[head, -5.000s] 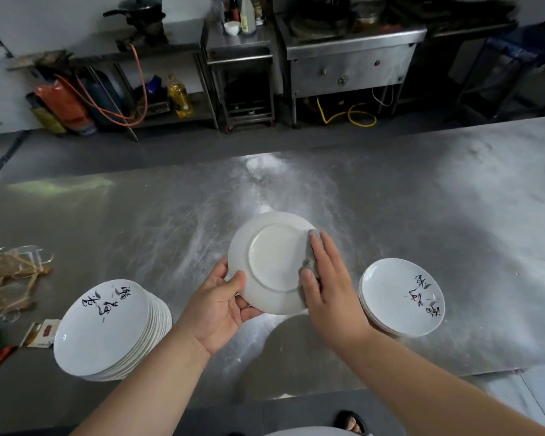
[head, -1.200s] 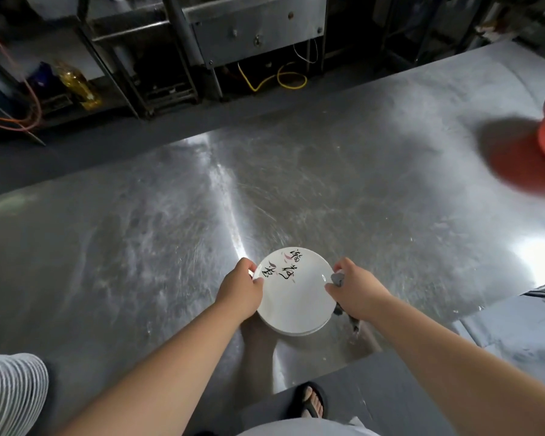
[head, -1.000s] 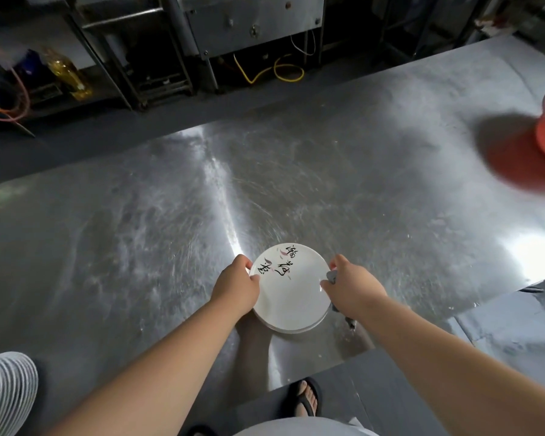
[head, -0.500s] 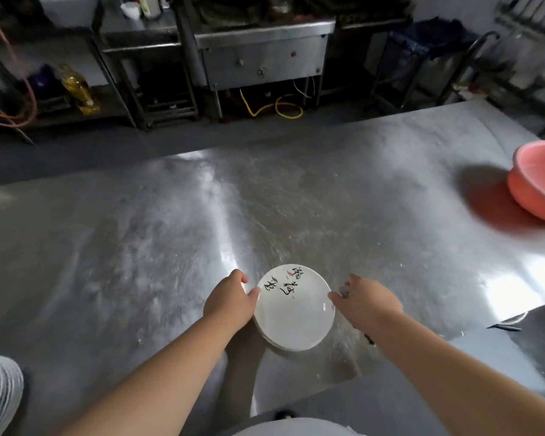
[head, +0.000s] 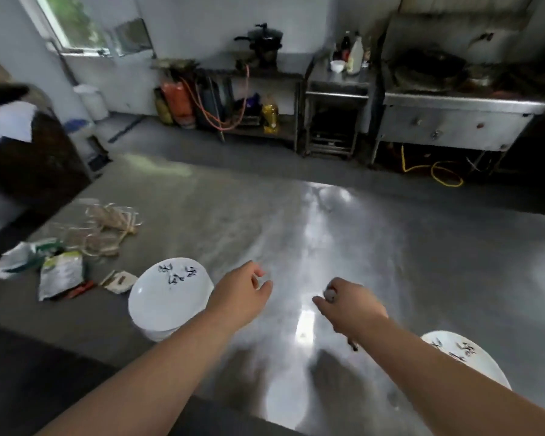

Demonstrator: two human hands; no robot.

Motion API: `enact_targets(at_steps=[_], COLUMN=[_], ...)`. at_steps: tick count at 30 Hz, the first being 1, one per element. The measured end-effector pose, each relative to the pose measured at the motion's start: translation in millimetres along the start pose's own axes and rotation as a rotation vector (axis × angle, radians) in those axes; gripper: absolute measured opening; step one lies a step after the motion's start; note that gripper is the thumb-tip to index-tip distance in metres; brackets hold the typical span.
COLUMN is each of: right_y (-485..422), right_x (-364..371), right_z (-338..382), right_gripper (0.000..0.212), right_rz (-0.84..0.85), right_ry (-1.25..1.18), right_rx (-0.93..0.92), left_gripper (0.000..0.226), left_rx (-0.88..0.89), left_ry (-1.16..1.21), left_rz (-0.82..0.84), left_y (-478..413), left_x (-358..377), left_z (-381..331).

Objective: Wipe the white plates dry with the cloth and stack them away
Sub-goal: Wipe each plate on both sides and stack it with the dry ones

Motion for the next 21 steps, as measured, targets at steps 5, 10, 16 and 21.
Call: enact_targets(at_steps=[5, 10, 16, 21], right_y=[-17.6, -36.3, -64.2, -70.2], right_x=[41.4, 93.4, 129.1, 134.9], right_z=[127.9, 199.2, 225.2, 229.1], right_gripper=[0.017, 0.015, 0.019, 0.021], right_rz=[0.087, 0.193, 0.197, 0.078], right_ry=[-0.015, 0.002, -0.005, 0.026], right_rx=[-0.18, -0.22, -0.122, -0.043], left_gripper=[0.012, 0.008, 0.027, 0.023], left_rx=[-0.09, -0.232, -0.316, -0.332], left_ry=[0.052, 0.115, 0.075, 0.044], left_rz=[-0.209, -0.249, -0.131, -0.123], left_y=[37.7, 49.2, 38.4, 25.8], left_x=[-86.1, -129.5, -133.4, -132.9], left_z=[85.4, 173.3, 237.2, 251.5])
Point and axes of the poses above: each hand's wrist, its own y-axis away from the middle knuckle, its own x-axis out of the palm, z = x × y, the point moved 4 cm from there along -y, towards the middle knuckle, and after that the axes turned 14 degrees about z, right-handed, at the moved point
